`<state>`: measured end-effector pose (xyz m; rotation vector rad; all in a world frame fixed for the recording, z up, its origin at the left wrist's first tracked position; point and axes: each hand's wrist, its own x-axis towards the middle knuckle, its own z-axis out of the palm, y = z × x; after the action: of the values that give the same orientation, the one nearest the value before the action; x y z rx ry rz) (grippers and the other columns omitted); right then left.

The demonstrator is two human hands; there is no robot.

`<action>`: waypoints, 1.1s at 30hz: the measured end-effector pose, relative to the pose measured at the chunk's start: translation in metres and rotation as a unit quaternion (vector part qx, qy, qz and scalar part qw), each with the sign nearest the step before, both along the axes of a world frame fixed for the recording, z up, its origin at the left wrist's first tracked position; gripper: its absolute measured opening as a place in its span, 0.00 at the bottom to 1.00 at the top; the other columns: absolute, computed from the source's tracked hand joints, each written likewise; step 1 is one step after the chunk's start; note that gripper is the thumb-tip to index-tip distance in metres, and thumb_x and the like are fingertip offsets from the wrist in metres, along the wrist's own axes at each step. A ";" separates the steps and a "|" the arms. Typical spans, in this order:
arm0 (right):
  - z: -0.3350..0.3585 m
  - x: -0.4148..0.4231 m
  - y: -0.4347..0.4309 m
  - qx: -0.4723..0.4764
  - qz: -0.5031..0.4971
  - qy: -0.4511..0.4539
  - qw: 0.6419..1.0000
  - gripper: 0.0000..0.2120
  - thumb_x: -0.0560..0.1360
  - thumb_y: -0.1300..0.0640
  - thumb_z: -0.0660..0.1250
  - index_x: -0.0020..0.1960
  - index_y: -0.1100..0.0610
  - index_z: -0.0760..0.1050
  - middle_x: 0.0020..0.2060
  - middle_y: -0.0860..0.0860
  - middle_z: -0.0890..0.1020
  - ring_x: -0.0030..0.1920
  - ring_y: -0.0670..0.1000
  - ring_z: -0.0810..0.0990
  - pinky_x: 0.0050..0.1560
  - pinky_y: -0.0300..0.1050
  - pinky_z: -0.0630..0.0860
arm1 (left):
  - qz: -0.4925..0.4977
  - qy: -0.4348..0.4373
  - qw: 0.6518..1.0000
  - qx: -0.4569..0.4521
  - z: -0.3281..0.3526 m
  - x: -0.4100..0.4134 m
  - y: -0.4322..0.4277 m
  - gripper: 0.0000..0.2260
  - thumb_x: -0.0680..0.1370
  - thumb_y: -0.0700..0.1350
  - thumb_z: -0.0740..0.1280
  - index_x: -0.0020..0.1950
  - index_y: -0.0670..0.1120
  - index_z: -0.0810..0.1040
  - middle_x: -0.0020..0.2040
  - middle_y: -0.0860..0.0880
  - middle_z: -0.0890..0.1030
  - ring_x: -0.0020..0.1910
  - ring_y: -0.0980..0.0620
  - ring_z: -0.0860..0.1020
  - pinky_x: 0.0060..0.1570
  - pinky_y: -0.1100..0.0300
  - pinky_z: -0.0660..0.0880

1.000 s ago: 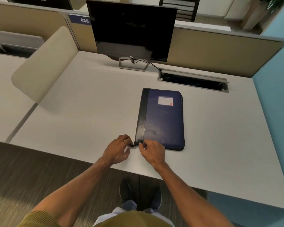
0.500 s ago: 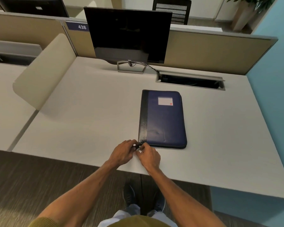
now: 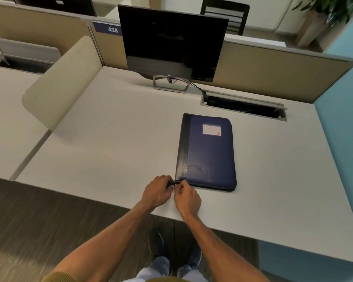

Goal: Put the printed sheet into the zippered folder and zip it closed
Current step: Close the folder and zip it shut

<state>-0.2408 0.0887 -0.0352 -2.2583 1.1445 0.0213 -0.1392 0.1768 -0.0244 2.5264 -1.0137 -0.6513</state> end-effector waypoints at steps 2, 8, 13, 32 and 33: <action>0.000 0.001 0.000 -0.013 0.010 0.003 1.000 0.10 0.85 0.46 0.64 0.59 0.51 0.78 0.50 0.47 0.87 0.48 0.47 0.85 0.54 0.43 0.84 | -0.004 -0.015 1.000 0.011 0.002 0.001 -0.004 0.12 0.87 0.52 0.62 0.61 0.47 0.80 0.58 0.49 0.84 0.56 0.48 0.81 0.57 0.50 0.81; 0.002 0.000 -0.010 -0.070 0.027 0.041 0.996 0.12 0.86 0.47 0.63 0.63 0.51 0.78 0.53 0.48 0.87 0.52 0.49 0.87 0.56 0.45 0.84 | -0.045 -0.094 0.992 0.070 0.005 0.006 -0.012 0.10 0.86 0.50 0.61 0.57 0.46 0.78 0.55 0.48 0.83 0.53 0.47 0.81 0.51 0.50 0.81; 0.002 -0.017 -0.031 -0.101 0.009 0.063 0.993 0.13 0.86 0.47 0.62 0.64 0.53 0.78 0.52 0.49 0.87 0.50 0.49 0.87 0.53 0.44 0.84 | -0.064 -0.130 0.985 0.092 0.005 0.008 -0.014 0.10 0.86 0.51 0.61 0.60 0.47 0.77 0.57 0.49 0.84 0.56 0.45 0.81 0.53 0.48 0.82; -0.004 -0.037 -0.036 -0.053 -0.086 0.029 0.994 0.11 0.86 0.48 0.60 0.58 0.53 0.77 0.46 0.49 0.86 0.43 0.49 0.85 0.46 0.46 0.84 | -0.143 -0.136 0.975 0.098 -0.006 -0.007 -0.046 0.14 0.87 0.54 0.58 0.61 0.47 0.78 0.58 0.47 0.85 0.55 0.47 0.82 0.55 0.53 0.80; -0.006 -0.035 -0.033 -0.052 -0.072 0.024 0.996 0.12 0.87 0.47 0.59 0.60 0.52 0.77 0.48 0.48 0.87 0.44 0.48 0.86 0.48 0.45 0.84 | -0.152 -0.141 0.973 0.099 -0.006 -0.008 -0.047 0.15 0.88 0.54 0.57 0.61 0.47 0.78 0.58 0.47 0.85 0.55 0.47 0.82 0.55 0.52 0.81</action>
<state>-0.2760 0.0557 -0.0408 -2.2706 1.3606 -0.0433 -0.1471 0.1302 -0.0302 2.7169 -1.5277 -0.5008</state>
